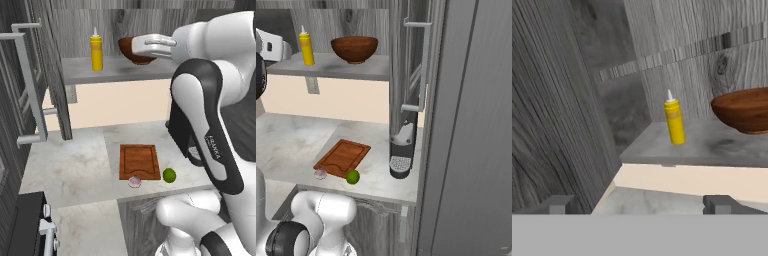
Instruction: Open the cabinet. Place the bowl and condiment on the counter. Then place the lime and garlic on the cutting board.
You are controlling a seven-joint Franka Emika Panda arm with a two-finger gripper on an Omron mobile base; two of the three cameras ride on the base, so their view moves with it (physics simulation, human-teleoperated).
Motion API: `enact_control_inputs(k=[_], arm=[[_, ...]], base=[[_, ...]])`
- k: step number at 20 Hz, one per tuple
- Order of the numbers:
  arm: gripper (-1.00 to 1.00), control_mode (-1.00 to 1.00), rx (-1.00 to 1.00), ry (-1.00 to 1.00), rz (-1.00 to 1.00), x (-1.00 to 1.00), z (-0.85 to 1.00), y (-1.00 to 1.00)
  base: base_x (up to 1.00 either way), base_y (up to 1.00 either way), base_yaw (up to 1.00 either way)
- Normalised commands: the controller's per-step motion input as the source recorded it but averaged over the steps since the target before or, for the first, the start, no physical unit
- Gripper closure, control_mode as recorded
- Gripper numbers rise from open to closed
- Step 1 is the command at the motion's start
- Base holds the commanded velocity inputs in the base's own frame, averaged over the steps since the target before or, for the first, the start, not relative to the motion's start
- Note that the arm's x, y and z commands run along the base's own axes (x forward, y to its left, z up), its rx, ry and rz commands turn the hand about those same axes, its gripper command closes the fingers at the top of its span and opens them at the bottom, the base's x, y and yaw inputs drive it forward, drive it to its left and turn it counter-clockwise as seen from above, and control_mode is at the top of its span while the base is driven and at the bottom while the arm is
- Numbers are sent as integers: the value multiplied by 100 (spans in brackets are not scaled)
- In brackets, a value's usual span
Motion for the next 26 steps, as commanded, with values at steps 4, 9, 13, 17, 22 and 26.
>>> enact_control_inputs(k=[4,9,13,17,22,26], arm=[[-100,-100,-3,1,0,28,0,0],[-100,-100,-5,2,0,17,0,0],[-100,-100,-7,0,0,10,0,5],[-100,-100,-7,0,0,8,-6,3],[-100,-100,-8,0,0,5,-12,0],[-100,-100,-7,0,0,12,-6,0]], base=[[0,0,0],[0,0,0],[0,0,0],[0,0,0],[0,0,0],[0,0,0]])
